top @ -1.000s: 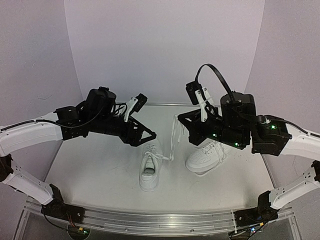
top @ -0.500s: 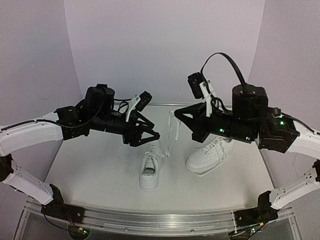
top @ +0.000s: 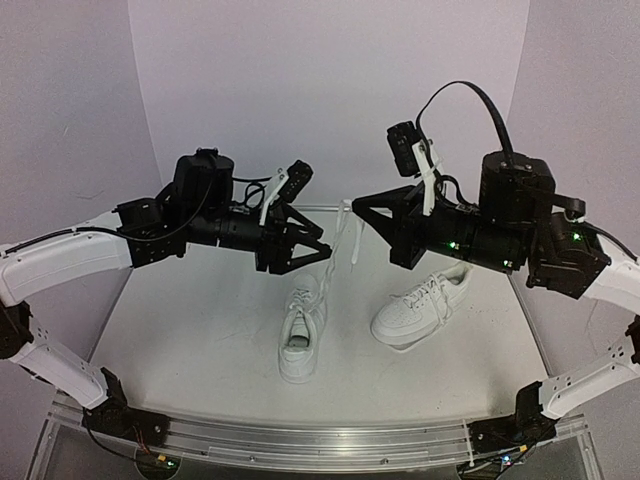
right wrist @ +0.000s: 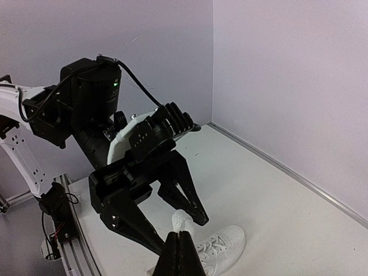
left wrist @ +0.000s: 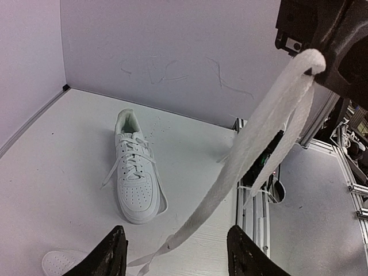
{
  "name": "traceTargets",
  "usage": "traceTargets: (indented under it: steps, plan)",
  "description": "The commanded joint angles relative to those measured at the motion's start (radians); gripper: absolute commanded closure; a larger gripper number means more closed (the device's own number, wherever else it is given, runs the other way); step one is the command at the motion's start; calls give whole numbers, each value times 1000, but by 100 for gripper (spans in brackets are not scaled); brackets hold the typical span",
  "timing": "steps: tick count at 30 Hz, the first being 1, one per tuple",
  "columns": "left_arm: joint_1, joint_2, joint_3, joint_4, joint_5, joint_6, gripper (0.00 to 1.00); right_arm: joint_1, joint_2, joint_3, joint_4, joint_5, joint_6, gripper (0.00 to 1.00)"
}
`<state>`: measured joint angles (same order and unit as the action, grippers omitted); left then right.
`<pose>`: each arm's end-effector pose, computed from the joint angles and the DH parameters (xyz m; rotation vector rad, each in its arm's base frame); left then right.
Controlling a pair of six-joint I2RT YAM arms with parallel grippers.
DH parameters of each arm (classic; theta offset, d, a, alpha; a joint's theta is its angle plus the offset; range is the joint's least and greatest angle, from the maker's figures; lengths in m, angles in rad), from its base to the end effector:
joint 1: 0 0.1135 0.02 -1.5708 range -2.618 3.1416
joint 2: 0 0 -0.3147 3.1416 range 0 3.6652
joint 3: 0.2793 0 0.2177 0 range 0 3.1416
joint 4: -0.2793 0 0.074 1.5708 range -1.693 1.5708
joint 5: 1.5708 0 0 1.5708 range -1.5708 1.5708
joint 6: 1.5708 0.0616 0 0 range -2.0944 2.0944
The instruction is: Tie the shoes
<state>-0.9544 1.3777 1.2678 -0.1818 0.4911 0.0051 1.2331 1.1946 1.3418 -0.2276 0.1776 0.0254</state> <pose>0.1480 -0.2592 0.4222 1.2198 1.5586 -1.0951 0.0887 0.2198 0.4854 -0.8543 1.4856 0.8045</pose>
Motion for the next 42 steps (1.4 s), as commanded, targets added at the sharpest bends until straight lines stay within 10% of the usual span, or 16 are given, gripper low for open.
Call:
traceTargets:
  steps: [1,42]
  plan:
    - [-3,-38,79,36,21,31,44,-1,2,17,27,1,-6,100]
    - [-14,-31,133,13,61,76,87,-1,48,-38,48,-46,44,100]
